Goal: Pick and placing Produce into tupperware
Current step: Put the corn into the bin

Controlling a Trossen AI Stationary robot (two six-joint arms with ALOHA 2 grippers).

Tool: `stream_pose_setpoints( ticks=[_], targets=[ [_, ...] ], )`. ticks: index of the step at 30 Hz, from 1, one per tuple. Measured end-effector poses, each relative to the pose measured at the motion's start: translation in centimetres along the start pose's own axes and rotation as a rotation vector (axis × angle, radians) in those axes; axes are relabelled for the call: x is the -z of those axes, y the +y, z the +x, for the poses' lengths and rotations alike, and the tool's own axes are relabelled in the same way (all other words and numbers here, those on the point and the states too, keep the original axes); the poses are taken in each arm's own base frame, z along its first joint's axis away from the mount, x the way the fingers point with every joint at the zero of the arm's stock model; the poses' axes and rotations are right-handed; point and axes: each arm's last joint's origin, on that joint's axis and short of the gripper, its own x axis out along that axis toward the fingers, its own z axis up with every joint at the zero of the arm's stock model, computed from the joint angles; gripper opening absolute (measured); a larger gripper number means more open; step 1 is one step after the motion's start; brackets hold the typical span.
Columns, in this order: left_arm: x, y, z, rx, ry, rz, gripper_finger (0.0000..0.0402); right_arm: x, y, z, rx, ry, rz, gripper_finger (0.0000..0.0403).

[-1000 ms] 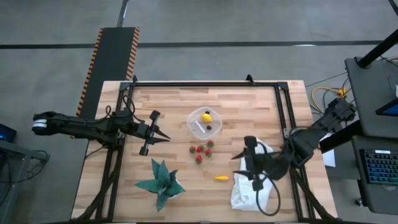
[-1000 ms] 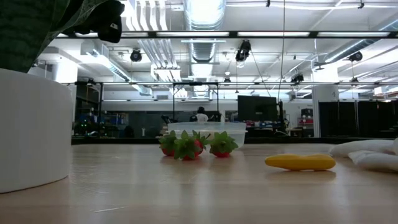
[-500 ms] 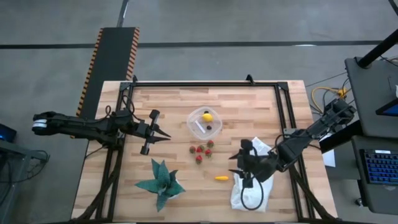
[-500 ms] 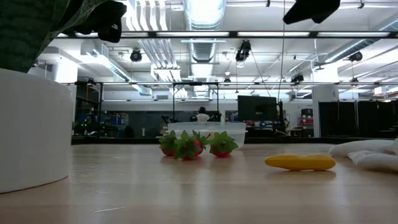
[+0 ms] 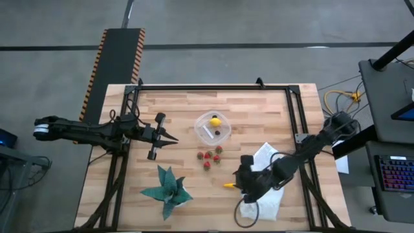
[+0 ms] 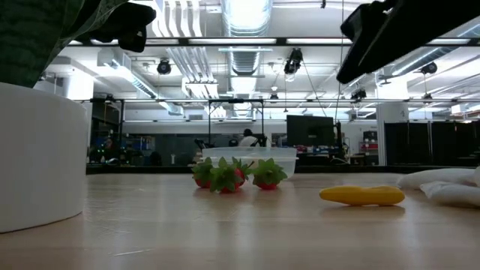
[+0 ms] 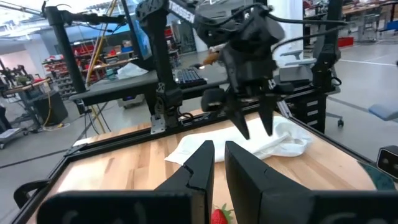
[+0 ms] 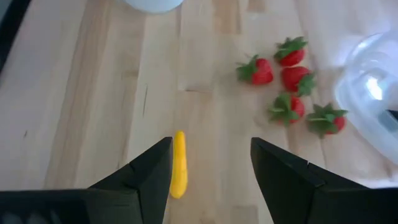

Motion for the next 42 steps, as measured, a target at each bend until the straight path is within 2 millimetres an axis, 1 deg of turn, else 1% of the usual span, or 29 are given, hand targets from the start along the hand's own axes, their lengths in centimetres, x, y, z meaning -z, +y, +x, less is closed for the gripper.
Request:
stream_pose_setpoints(
  ticks=[5,9,13,27,33,37,42],
  targets=[
    [0.0,0.0,0.0,0.000,-0.001,0.000,0.0025,-1.1,1.0,1.2,0.001,0.101,-0.031,0.0208],
    [0.0,0.0,0.0,0.000,-0.001,0.000,0.0025,-0.9,1.2,2.8,-0.006,0.197,-0.035,0.0208],
    [-0.1,0.0,0.0,-0.001,-0.006,0.001,0.0025,-0.8,0.8,4.0,-0.037,0.249,0.012,0.0207],
    [-0.2,0.0,0.0,-0.004,-0.022,0.028,0.0025,-0.7,-0.5,5.1,-0.076,0.307,0.098,0.0205],
    [-0.2,0.0,0.0,-0.004,-0.022,0.029,0.0025,0.0,-0.4,6.6,-0.117,0.368,0.094,0.0205],
    [-0.2,0.0,0.0,-0.004,-0.022,0.029,0.0025,-0.3,-0.4,6.9,-0.128,0.342,0.105,0.0205],
    [-0.2,0.0,0.0,-0.004,-0.022,0.029,0.0025,0.0,-0.3,7.4,-0.123,0.357,0.099,0.0205]
  ],
)
